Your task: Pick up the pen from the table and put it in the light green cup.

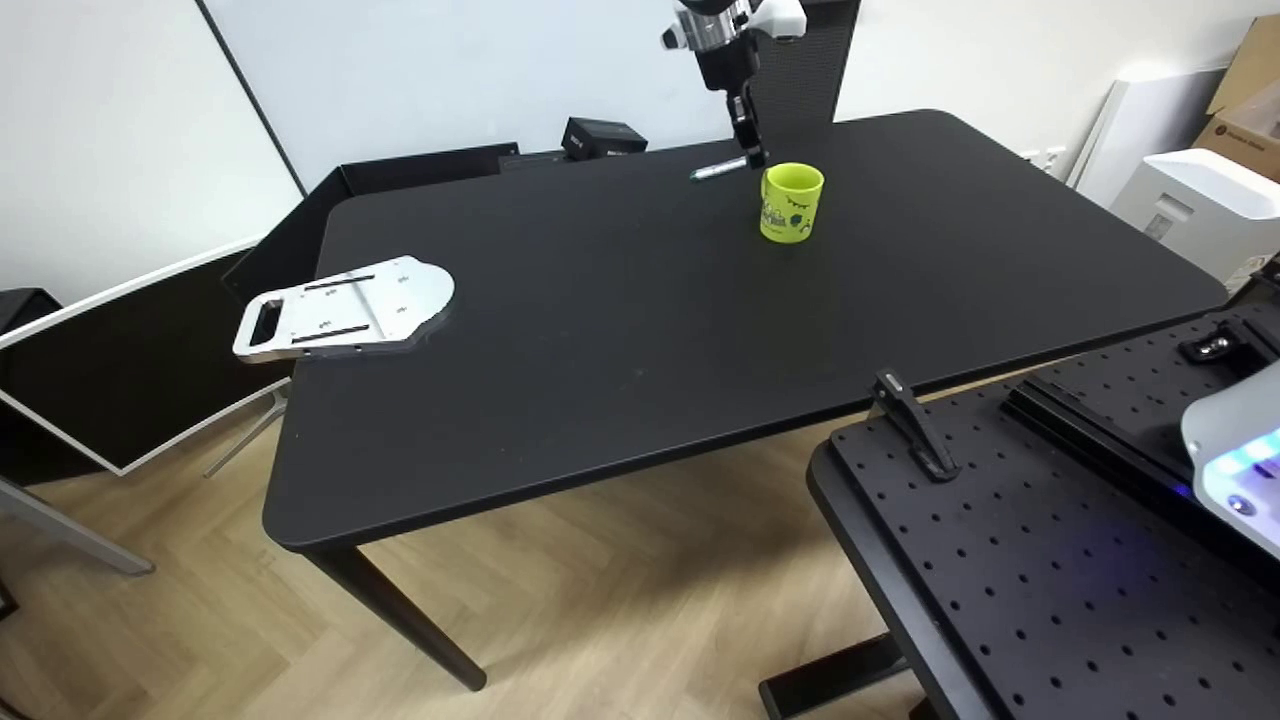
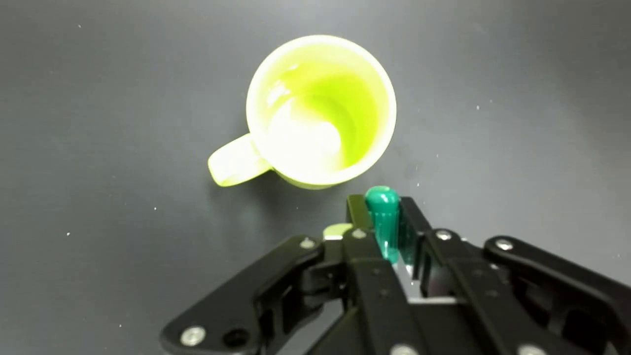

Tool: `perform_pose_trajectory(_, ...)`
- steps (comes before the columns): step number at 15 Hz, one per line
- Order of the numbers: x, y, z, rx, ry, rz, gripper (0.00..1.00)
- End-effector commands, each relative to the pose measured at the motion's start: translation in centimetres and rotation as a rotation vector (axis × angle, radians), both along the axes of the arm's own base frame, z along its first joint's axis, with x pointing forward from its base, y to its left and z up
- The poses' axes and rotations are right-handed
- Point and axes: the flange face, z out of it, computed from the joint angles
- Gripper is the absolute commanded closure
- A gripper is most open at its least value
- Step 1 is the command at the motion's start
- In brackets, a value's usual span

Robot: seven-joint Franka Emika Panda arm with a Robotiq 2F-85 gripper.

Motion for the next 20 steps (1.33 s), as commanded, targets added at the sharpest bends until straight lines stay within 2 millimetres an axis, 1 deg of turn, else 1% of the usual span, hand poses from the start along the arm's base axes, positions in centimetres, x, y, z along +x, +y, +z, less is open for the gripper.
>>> perform_pose_trajectory(1, 0.5, 0.5, 2.1, -0.173, 0.030, 0.095, 0.95)
perform_pose_trajectory(5, 1.0, 0.7, 3.3, -0.363, 0.029, 0.227, 0.95)
perform_pose_trajectory(9, 1.5, 0.5, 3.6, -0.503, 0.019, 0.331, 0.95)
perform_pose_trajectory(14, 1.4, -0.5, 2.9, -0.596, 0.040, 0.393, 0.95)
perform_pose_trajectory(20, 0.4, -1.7, 1.3, -0.650, 0.116, 0.413, 0.95)
